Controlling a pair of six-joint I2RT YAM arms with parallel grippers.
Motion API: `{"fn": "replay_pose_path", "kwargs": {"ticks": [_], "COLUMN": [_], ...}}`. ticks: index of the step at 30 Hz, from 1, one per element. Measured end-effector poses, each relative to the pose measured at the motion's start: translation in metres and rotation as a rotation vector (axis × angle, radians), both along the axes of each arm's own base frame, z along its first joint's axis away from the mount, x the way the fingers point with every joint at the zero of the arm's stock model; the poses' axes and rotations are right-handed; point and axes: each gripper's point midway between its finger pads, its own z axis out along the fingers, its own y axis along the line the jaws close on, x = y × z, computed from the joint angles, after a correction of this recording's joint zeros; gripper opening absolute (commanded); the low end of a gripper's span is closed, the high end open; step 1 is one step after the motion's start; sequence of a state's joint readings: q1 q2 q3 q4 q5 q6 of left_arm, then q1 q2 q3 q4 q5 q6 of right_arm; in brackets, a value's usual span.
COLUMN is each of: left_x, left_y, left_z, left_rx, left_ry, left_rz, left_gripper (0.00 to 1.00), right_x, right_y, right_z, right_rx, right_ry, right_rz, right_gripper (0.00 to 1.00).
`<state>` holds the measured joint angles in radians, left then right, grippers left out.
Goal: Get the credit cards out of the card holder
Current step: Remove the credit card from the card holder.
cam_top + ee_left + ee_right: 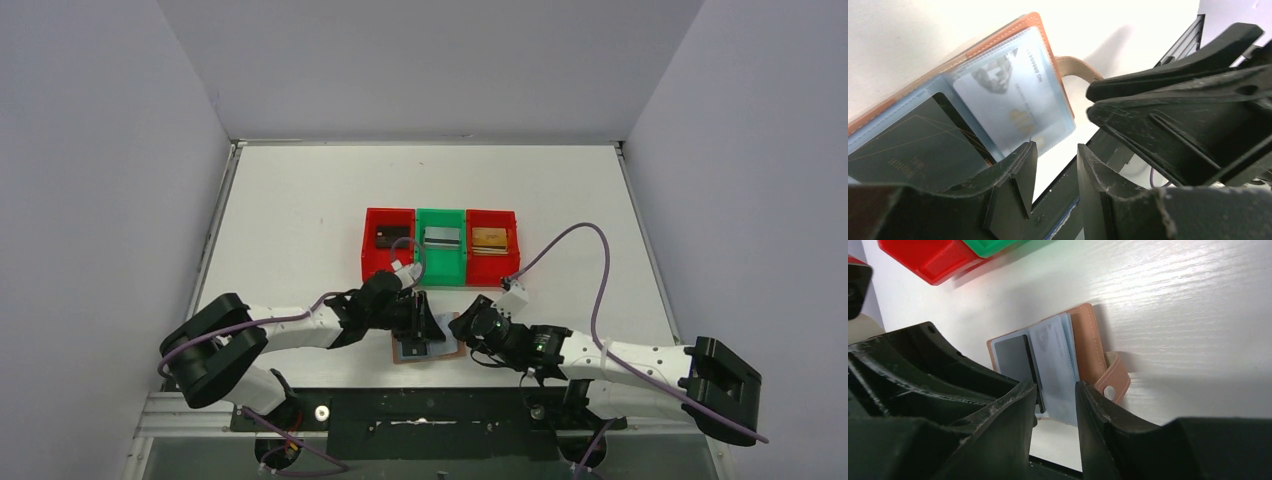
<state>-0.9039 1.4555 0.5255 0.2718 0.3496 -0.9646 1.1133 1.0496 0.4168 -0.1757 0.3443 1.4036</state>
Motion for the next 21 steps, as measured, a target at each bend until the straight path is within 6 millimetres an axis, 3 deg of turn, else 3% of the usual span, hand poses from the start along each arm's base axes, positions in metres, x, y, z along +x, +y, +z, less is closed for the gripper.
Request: {"fn": "replay_pose_path", "kwargs": {"ticks": [8,17,21], "left_x": [0.003,0.018,0.018], "left_y": [0.011,0.036,0.053], "left_z": [-0.008,0.020,0.013], "left_rx": [0.069,0.099,0.139], "left_ry": [-0.007,-0.106,-0.105], "left_rz": [0.044,0.171,0.209], "left_gripper": [0.34,0.35,0.35], "right_x": [0.002,0.000,-0.001], "right_y": [0.005,0.014,0.019], "right_z": [0.012,-0.001,-0.005], "right_rx": [0.035,-0.027,-0.048], "right_ry": [-0.035,-0.008,0.007], "right_rz": [0.009,0.053,0.067], "right_gripper": [0.36,0.37,0.37]}}
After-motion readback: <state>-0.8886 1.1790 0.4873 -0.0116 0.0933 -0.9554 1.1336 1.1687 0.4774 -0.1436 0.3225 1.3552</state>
